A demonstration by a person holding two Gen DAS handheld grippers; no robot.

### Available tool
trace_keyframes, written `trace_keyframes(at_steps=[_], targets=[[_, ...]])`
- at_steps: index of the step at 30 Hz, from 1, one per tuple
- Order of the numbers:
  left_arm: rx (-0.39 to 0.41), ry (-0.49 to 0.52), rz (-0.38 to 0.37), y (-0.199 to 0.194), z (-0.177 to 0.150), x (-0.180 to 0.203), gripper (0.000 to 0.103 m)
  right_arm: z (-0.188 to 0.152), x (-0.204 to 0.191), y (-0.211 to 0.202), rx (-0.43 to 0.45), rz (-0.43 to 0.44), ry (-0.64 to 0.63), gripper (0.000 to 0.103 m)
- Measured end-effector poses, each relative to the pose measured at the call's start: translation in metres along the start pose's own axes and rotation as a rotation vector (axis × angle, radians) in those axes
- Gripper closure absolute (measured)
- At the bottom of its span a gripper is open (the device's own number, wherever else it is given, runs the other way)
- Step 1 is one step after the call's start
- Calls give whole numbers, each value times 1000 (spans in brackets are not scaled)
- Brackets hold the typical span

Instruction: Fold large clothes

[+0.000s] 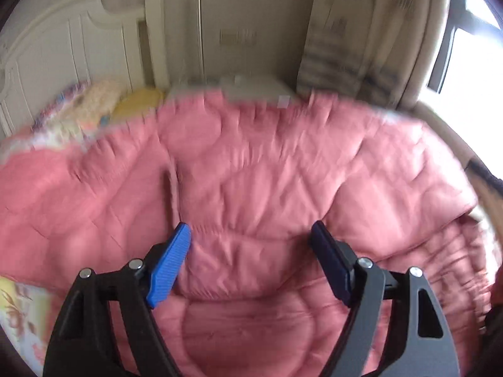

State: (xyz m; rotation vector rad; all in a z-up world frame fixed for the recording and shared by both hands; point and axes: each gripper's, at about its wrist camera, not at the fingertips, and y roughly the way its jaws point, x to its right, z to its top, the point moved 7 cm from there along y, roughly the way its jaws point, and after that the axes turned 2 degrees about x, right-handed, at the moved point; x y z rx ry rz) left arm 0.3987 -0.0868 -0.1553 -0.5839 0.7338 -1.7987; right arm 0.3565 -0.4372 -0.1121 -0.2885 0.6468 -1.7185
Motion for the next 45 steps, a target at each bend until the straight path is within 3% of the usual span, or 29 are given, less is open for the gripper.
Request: trace_keyframes(at_steps=[2,4,5,10,16,17,20,27,31,33,34,38,40,43,45], targets=[[-19,-32,-53,4,0,-5,21,-7,-11,16,-75,-11,-60,45],[-39,-49,-55,7,-1,-10,3,-28,-11,44,-207,-23,-89,45],[-59,-66,-61,11,-3,-13,2,-35,-8,52,-231,-30,-88,44],[-53,-64,-57,11,-3,-15,2,-23,-11,42,-246,-28,-91,45],[-56,-60,-51,11,-2,-12,2,33,-8,52,-133,-50,-108,44],[-56,-61,-51,12,-2,-12,2,34,-6,67,-149,-61,-127,44],[-55,-62,-53,11,-2,-12,2,7,8,115,-343,-80,-131,43],[-58,-53,-37,13,-2,-12,2,42,7,103,-264,-86,-108,42],[-56,-57,-41,12,-2,-13,2,61,4,131,-253,-90,-123,21],[-56,-57,-42,13,-2,-12,2,42,8,161,-390,-90,-117,15],[-55,-59,-43,12,-1,-13,2,38,10,165,-400,-95,-100,13],[-55,-59,-44,12,-1,-13,2,43,17,139,-383,-105,-14,13],[-55,-58,-44,12,-2,-13,2,46,8,104,-306,-74,-1,14],[-55,-58,-44,12,-2,-13,2,34,-22,56,-198,-9,-121,10],[-55,-57,-44,12,-2,-13,2,10,-39,50,-223,13,-216,9]])
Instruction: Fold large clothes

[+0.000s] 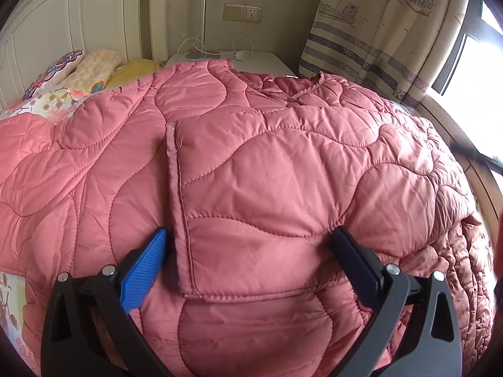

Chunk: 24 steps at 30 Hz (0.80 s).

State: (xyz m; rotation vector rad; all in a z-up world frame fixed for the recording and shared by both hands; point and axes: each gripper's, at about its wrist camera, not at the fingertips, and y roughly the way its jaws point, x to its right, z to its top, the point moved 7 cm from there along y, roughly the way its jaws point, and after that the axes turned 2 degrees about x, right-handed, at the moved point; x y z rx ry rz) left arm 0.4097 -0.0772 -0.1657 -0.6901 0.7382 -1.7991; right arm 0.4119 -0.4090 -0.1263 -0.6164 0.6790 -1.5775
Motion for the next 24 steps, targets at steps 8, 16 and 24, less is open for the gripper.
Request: trace_keyframes(at_steps=[8,16,24], targets=[[3,-6,-11,-2,0,0,2,-27,-10,-6,-58,-33,49,9],[38,-46,-36,-12,2,-6,2,-66,-59,4,-76,-19,-116,5],[327,-542,-7,-112,-13,-133,2,-65,-61,8,-57,-31,-126,4]])
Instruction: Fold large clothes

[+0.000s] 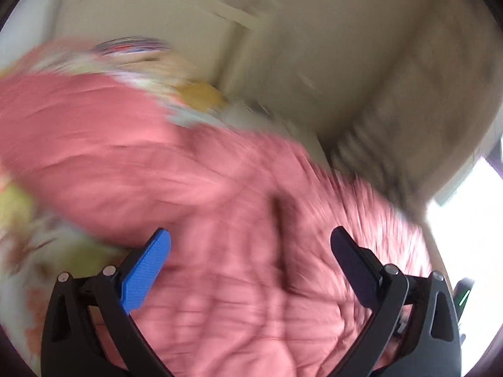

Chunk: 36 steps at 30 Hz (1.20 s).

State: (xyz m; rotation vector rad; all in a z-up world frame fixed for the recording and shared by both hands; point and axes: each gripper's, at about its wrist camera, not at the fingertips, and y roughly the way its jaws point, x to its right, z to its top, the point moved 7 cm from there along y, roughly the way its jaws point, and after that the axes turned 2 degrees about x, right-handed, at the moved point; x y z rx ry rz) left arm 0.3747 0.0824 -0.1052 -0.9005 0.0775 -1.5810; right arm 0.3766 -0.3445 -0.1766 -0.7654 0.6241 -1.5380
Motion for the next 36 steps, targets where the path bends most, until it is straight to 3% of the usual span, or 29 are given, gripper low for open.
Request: trace_keyframes(at_steps=[3,5,9,14,16,18,20,24,27,28,30,32,36], targets=[[85,-194,54,-26,23,-65,4,-1,1,1,1,0,-2,4],[146,-317,132,-43,42,-120,7,-1,1,1,1,1,0,4],[212,-501,208,-57,69,-201,10,-1,-1,-2,1,4,2,4],[270,-565,181,-54,104,-241,11,0,1,-2,0,20,11,4],[269,-566,203,-48,118,-248,32,0,0,-2,1,23,14,4],[216,-604,200,-35,124,-253,87,0,0,-2,2,23,15,4],[226,-628,199,-35,124,-245,91,0,0,-2,2,23,15,4],[358,-412,199,-63,141,-172,93,0,-1,-2,1,22,15,4],[386,-217,155,-66,147,-97,93,0,0,-2,1,22,14,4],[386,-105,130,-63,147,-57,93,0,0,-2,2,23,16,4],[363,102,71,-51,135,15,92,0,-1,-2,2,23,16,4],[322,245,0,-39,110,69,92,0,0,-2,2,22,17,4],[191,459,-108,6,49,155,90,0,0,-2,2,22,17,4]])
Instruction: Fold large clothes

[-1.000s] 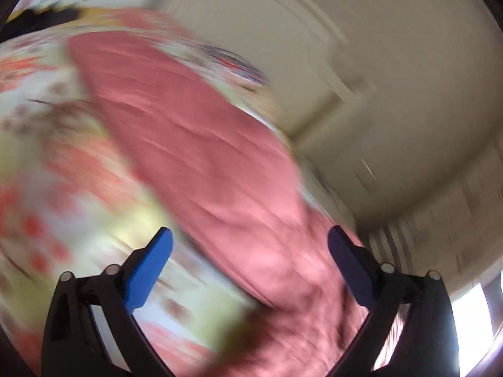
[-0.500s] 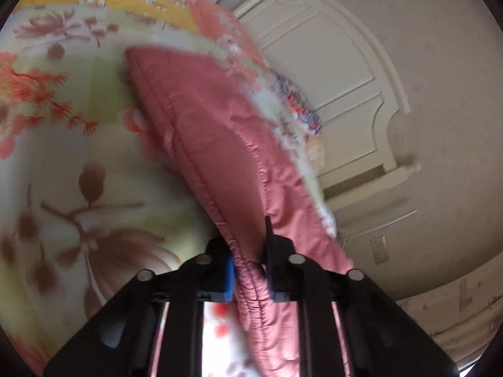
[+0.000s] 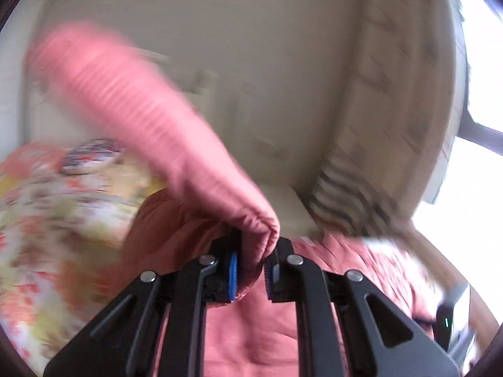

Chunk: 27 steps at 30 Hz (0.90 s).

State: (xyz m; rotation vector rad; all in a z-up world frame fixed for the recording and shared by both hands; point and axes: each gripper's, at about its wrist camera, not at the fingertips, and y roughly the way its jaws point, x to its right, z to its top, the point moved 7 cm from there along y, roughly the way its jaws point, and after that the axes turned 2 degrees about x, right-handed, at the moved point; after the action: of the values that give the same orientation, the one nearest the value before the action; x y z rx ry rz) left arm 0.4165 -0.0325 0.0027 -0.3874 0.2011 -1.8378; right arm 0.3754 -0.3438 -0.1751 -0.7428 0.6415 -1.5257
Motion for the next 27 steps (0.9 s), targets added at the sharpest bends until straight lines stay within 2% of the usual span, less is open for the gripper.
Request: trace_keyframes(at_steps=[2,5,8,9,10,12,13,15,16,18,19,20,23,25,27], targets=[[-81,72,-54,20,-30,42,89,0,0,0,0,0,0,4],[-204,178,-71,48,-87,84,85,0,0,0,0,0,0,4],[-337,254,-50,75,-130,91,62,0,0,0,1,0,1,4],[-366,269,-46,78,-139,90,59,0,-1,0,1,2,2,4],[-369,272,-50,75,-143,87,56,-1,1,0,1,4,1,4],[-345,257,-54,64,-135,80,30,0,0,0,1,5,1,4],[-307,236,-51,52,-123,69,25,0,0,0,1,5,1,4],[-210,183,-58,17,-105,42,4,0,0,0,1,6,1,4],[-140,141,-31,1,-93,25,2,0,0,0,1,5,1,4],[-101,90,49,-11,-81,-6,2,0,0,0,1,5,0,4],[-106,39,128,-13,-86,-32,2,0,0,1,1,4,-1,4],[-114,0,161,-13,-90,-47,3,0,0,0,2,5,0,4],[-156,-175,225,-12,-114,-99,3,0,0,0,3,13,5,4],[-172,-278,243,-11,-118,-121,4,1,1,-3,7,33,18,4],[-124,-315,287,-20,-114,-136,4,4,4,-18,44,80,53,5]])
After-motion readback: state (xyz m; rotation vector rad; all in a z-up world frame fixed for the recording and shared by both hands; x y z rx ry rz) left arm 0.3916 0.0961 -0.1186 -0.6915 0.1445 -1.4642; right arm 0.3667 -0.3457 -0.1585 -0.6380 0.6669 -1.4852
